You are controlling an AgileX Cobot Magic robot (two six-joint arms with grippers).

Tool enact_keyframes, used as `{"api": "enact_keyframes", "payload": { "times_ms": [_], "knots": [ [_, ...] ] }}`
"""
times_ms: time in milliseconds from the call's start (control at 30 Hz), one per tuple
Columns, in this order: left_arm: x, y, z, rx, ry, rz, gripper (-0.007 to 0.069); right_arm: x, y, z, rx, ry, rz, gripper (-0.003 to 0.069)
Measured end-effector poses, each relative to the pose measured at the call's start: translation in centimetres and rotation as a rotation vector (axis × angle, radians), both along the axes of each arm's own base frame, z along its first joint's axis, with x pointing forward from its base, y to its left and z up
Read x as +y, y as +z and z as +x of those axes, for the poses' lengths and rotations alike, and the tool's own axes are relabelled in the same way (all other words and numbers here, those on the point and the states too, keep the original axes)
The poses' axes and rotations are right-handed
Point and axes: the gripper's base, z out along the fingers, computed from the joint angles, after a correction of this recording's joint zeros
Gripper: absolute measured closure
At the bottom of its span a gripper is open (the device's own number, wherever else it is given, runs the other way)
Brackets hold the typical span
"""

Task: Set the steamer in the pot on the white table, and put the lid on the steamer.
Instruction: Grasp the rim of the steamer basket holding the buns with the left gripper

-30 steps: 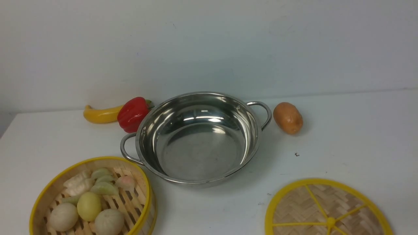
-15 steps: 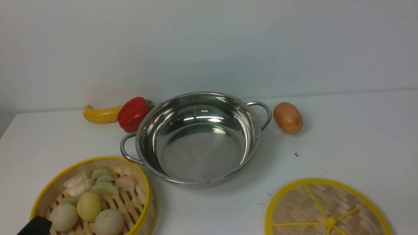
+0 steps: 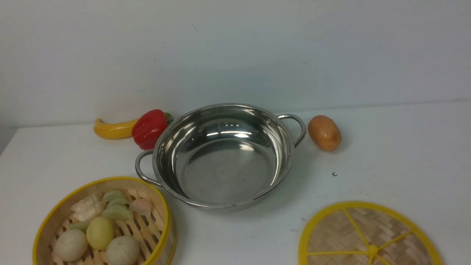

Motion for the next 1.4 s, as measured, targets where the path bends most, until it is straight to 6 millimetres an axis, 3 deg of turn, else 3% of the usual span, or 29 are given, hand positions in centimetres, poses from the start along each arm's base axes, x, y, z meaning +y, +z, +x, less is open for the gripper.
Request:
{"api": "enact_keyframes", "payload": {
  "times_ms": [33,67,200,300,400,567,700,767,867,1000,1133,1267,1333,1400],
  "knots": [
    [0.0,0.3,-0.1,-0.007,0.006,0.017,0.0352,0.0,0.2,0.0,-0.005,-0.001,-0.006,0.0410],
    [-0.1,2.8,-1.4,-0.060,0.067,0.160,0.0352,0.1,1.7,-0.3,-0.039,-0.013,-0.056,0.0410],
    [-0.5,7.8,-3.3,-0.105,0.215,0.478,0.0352,0.5,4.7,-0.1,-0.063,-0.048,-0.209,0.0410],
    [-0.9,9.3,-1.7,-0.029,0.204,0.617,0.0352,0.7,5.5,0.9,0.003,-0.070,-0.305,0.0410],
    [-1.1,9.4,0.7,0.066,0.156,0.675,0.0352,0.5,5.5,2.4,0.148,-0.087,-0.359,0.0410],
    [-0.8,7.1,8.3,0.348,0.027,0.671,0.0352,-0.3,3.8,6.3,0.624,-0.103,-0.416,0.0410],
    [-0.8,3.5,14.0,0.588,-0.086,0.755,0.0352,0.2,2.3,8.5,0.927,-0.019,-0.523,0.0410],
    [-0.7,1.3,16.3,0.697,-0.141,0.759,0.0352,1.0,1.9,9.4,1.024,0.067,-0.563,0.0410],
    [-0.2,-0.8,18.0,0.799,-0.186,0.737,0.0352,2.1,1.5,10.2,1.085,0.174,-0.586,0.0410],
    [1.6,-2.5,18.7,0.894,-0.200,0.744,0.0352,3.3,1.1,10.8,1.116,0.286,-0.596,0.0410],
    [4.9,-3.0,17.9,0.989,-0.127,0.748,0.0352,3.7,0.8,11.1,1.131,0.327,-0.590,0.0410],
    [9.9,-2.4,15.6,1.083,0.037,0.521,0.0352,3.8,0.8,11.1,1.128,0.334,-0.587,0.0410],
    [11.7,-2.1,14.3,1.108,0.075,0.362,0.0352,3.8,0.9,11.1,1.127,0.334,-0.588,0.0410],
    [12.2,-2.0,13.9,1.138,0.029,0.256,0.0352,3.8,0.9,11.1,1.127,0.334,-0.588,0.0410]
  ]
}}
